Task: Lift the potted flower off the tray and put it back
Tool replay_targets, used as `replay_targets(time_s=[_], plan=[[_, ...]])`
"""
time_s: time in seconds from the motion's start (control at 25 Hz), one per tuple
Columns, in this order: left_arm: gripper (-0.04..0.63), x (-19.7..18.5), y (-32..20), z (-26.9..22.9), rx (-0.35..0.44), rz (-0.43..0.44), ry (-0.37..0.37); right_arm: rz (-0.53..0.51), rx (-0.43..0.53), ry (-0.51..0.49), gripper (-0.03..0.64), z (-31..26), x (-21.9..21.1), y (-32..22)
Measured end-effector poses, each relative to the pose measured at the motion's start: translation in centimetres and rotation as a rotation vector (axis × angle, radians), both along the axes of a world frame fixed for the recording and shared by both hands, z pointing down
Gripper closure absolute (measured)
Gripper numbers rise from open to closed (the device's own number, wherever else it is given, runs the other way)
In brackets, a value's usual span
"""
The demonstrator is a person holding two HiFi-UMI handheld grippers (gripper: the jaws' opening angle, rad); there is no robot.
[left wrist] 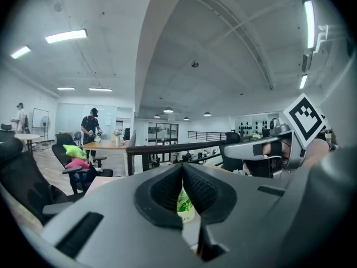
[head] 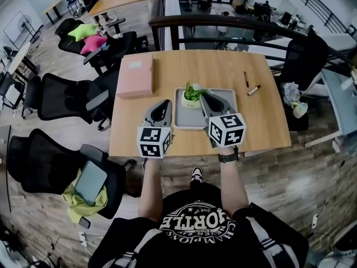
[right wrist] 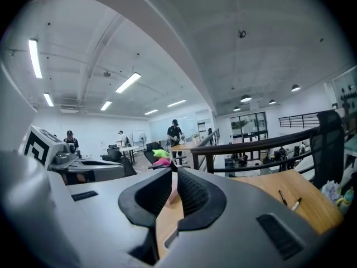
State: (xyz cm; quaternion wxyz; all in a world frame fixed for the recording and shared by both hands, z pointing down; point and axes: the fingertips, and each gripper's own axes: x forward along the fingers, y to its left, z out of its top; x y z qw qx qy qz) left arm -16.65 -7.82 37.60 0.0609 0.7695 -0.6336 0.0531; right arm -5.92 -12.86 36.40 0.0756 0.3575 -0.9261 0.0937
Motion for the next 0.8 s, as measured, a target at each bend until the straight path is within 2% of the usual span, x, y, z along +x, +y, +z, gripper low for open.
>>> replay_targets(time_s=[0.52, 0.8], plan=[[0.575, 1.4, -4.6, 1.1, -0.031, -0.02, -0.004, -0.03, -0.022, 0.012, 0.557, 1.2, 1.5, -4.3], [0.574, 3.5, -5.9, 2.6, -0.073, -0.021, -0.019, -0.028, -0.063, 0.007, 0.553, 3.1, 3.5, -6.2]])
